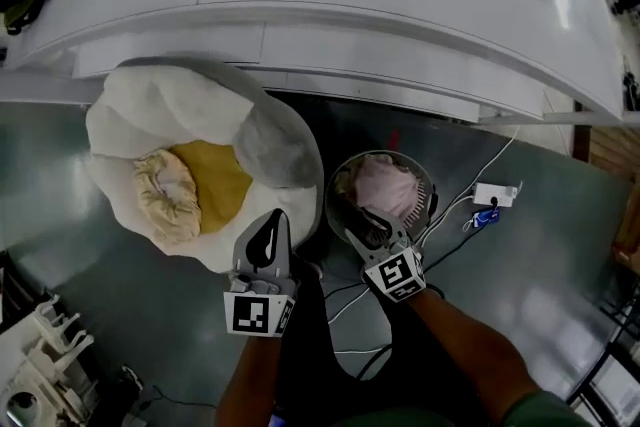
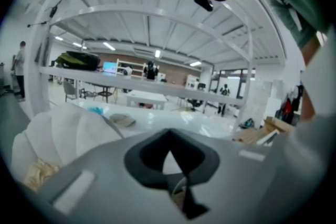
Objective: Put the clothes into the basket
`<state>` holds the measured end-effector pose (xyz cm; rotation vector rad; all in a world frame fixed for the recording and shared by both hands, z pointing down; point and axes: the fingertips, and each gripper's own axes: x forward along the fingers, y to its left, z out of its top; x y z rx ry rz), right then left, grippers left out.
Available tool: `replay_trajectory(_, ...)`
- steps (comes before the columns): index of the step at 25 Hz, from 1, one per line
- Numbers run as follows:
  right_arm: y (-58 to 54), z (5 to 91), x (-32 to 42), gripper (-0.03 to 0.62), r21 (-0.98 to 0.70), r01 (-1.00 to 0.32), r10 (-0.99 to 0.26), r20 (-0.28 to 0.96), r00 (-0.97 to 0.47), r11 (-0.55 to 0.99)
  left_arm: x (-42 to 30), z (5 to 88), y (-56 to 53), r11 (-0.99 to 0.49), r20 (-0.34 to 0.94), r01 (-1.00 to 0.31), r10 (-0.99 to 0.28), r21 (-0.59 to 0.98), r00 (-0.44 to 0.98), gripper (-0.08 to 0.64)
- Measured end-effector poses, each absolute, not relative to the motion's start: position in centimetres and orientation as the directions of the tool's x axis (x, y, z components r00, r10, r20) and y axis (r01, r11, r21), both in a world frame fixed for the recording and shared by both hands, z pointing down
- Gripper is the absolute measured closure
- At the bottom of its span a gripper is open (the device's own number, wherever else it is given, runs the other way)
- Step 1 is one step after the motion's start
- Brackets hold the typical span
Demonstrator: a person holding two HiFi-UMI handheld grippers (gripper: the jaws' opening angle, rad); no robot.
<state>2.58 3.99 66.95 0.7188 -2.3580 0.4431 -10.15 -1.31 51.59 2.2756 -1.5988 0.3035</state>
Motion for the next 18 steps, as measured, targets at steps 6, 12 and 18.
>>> replay_trajectory(6,2.3,63.3,-9.1,0.463,-0.112,-0.517,-0.37,0.572,-0.732,0.849,-21.2,50.0,2.4,-0.17,0.343,-0.975,-0.916,0.143,0.21,0.56)
replay_trajectory(12,3.7,64.3,-21.5,0.529,-0.125,-0.407,-0.272,0.565,-0.779,0.905,-32.9,50.7,7.3,-0.004,0.349,-0.991,-0.936,0.133,0.05,0.56)
replay_trajectory(18,5.8,67.9,-32.9,0.535,-0.164,-0.308,-0.164,0.572,-0.804,0.937,-41.9,52.8,11.7,0.135,0.358,-0.982,-0.93,0.134,-0.079,0.56)
